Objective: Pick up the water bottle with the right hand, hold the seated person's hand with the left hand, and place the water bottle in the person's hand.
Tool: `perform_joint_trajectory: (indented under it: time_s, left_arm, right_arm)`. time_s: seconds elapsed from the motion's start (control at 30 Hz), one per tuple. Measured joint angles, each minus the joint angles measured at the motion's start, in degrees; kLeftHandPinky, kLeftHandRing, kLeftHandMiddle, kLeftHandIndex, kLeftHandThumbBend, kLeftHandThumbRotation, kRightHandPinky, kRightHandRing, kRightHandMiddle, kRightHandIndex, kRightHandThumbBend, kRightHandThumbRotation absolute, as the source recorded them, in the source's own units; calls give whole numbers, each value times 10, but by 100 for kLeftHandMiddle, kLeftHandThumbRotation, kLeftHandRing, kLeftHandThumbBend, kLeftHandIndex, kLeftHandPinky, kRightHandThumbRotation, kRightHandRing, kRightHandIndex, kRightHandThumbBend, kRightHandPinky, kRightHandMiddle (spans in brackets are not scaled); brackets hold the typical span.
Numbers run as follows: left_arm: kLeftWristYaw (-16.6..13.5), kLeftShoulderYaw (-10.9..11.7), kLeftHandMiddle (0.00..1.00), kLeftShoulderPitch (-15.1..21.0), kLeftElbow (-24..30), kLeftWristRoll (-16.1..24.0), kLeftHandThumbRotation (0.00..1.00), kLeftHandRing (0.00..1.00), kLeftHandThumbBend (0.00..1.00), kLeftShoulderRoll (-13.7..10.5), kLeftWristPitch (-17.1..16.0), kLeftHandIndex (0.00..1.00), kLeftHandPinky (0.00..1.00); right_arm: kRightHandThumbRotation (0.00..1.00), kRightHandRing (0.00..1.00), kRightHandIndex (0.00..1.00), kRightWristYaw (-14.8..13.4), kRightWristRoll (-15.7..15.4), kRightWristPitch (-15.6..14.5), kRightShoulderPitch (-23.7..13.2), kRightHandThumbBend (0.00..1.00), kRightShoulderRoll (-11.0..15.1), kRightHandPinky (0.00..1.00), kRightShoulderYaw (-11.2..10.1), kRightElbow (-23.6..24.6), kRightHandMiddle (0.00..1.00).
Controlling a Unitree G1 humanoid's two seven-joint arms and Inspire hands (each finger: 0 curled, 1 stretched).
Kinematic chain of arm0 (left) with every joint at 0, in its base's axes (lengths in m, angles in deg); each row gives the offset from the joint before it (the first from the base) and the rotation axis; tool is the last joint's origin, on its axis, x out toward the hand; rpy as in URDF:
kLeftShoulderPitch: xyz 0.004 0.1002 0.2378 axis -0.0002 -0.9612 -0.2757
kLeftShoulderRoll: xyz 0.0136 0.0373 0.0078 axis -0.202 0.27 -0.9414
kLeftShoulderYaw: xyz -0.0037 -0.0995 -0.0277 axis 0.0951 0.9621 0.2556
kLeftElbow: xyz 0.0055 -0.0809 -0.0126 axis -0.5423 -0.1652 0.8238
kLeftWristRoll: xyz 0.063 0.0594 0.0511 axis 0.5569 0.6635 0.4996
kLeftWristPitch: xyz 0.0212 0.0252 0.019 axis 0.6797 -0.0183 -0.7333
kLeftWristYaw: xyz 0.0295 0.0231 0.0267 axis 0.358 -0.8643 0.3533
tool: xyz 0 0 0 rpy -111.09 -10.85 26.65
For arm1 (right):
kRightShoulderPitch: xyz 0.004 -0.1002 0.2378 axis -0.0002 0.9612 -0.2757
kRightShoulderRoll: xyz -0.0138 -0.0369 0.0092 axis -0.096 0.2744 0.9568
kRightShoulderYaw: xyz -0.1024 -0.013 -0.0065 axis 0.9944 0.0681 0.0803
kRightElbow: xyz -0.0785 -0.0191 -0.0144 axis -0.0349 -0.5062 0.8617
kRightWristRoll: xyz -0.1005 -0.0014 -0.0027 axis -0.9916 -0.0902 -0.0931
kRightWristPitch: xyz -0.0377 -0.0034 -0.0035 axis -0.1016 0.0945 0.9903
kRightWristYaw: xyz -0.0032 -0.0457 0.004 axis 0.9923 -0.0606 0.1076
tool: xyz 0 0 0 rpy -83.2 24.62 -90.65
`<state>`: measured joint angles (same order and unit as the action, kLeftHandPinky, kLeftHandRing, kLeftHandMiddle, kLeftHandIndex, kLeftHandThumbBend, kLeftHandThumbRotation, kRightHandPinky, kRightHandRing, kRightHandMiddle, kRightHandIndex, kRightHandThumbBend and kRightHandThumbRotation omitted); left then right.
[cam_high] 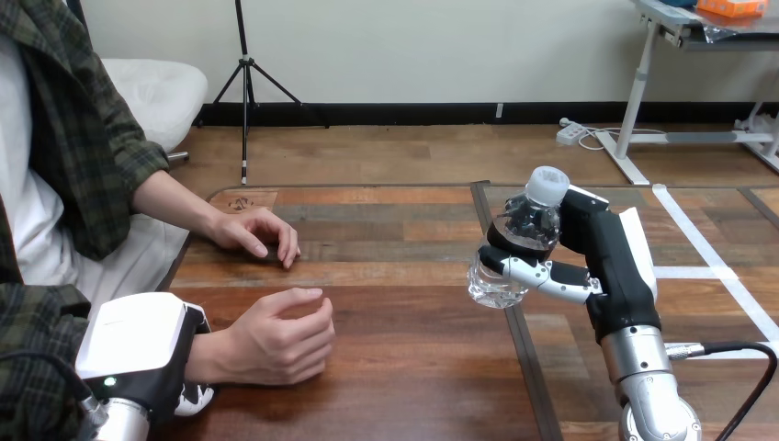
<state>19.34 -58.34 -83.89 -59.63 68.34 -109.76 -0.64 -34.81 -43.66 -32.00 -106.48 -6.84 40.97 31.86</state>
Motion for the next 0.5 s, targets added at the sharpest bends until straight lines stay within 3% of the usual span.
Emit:
perform_joint_trajectory:
  time_s: [0.5]
  left_arm:
    - [-15, -1, 49, 1, -8, 0, 0, 47, 77, 2, -4, 50, 45]
  right_arm:
    - [0, 44, 53, 0, 0, 0, 0, 73, 0, 39, 0, 0, 51]
